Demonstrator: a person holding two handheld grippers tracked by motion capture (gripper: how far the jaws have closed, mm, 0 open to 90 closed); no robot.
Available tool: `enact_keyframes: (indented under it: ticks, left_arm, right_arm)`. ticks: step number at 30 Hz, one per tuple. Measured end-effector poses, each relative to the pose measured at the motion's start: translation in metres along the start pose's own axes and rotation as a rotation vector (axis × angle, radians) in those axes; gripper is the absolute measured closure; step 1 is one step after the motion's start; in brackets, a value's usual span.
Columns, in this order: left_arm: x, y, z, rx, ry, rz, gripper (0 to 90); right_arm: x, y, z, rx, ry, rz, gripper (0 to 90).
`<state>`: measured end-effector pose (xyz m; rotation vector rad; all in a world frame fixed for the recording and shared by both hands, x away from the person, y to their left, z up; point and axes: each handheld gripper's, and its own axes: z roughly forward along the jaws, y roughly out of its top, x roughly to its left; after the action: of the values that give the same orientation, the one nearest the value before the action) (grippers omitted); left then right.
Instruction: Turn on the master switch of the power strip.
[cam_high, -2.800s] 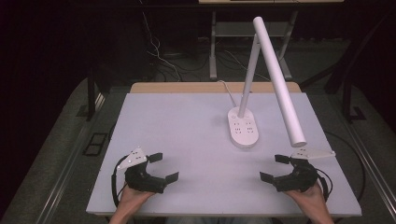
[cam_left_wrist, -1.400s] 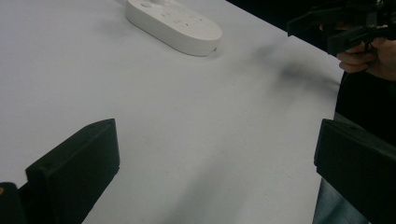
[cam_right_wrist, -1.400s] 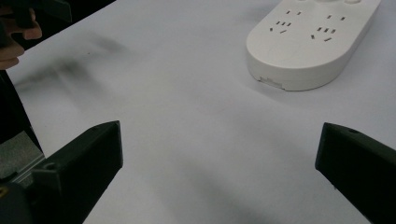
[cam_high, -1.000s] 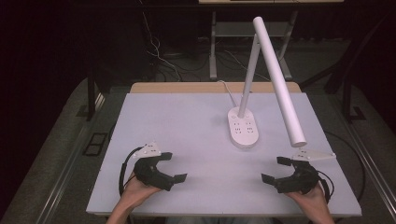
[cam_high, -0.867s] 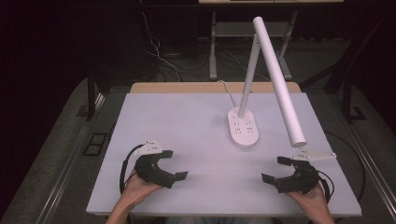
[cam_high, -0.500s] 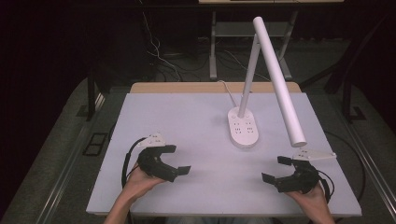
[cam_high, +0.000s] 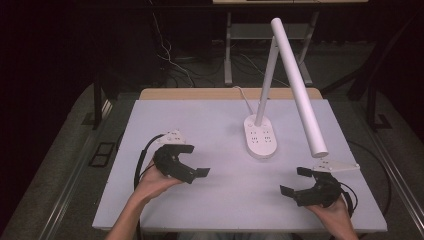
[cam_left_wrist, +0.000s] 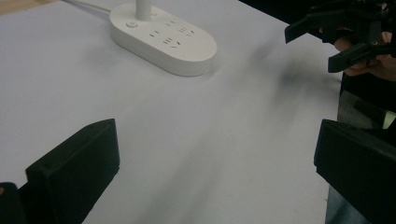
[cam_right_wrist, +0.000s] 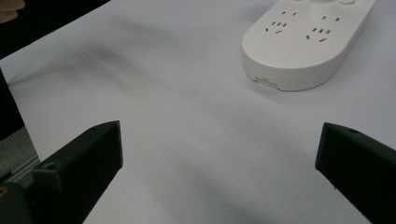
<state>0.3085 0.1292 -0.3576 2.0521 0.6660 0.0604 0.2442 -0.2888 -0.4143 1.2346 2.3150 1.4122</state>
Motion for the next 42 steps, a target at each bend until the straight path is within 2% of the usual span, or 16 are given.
enact_keyframes:
  ticks: [8, 15, 26, 31, 37, 39, 42]
  left_arm:
    - [0.006, 0.013, 0.003, 0.005, 0.001, 0.008, 0.0]
    - [0.011, 0.024, 0.013, 0.025, 0.001, 0.025, 0.0]
    - [0.020, 0.040, 0.027, 0.060, 0.002, 0.035, 0.0]
    - [0.023, 0.047, 0.029, 0.062, 0.004, 0.034, 0.0]
    - [0.026, 0.057, 0.032, 0.074, 0.011, 0.044, 0.1]
    - [0.028, 0.060, 0.032, 0.085, 0.010, 0.061, 0.2]
    - [0.029, 0.064, 0.035, 0.086, 0.008, 0.059, 0.3]
  right_arm:
    - [0.000, -0.001, 0.001, 0.004, -0.003, -0.005, 0.2]
    - [0.000, -0.001, 0.002, 0.015, -0.010, -0.017, 0.2]
    - [0.001, -0.002, 0.003, 0.021, -0.011, -0.006, 0.2]
    - [0.000, -0.002, 0.004, 0.018, -0.013, -0.014, 0.2]
    - [0.001, -0.002, 0.004, 0.018, -0.016, -0.014, 0.2]
    - [0.001, -0.002, 0.004, 0.018, -0.018, -0.012, 0.2]
    - [0.001, -0.003, 0.004, 0.018, -0.018, -0.012, 0.2]
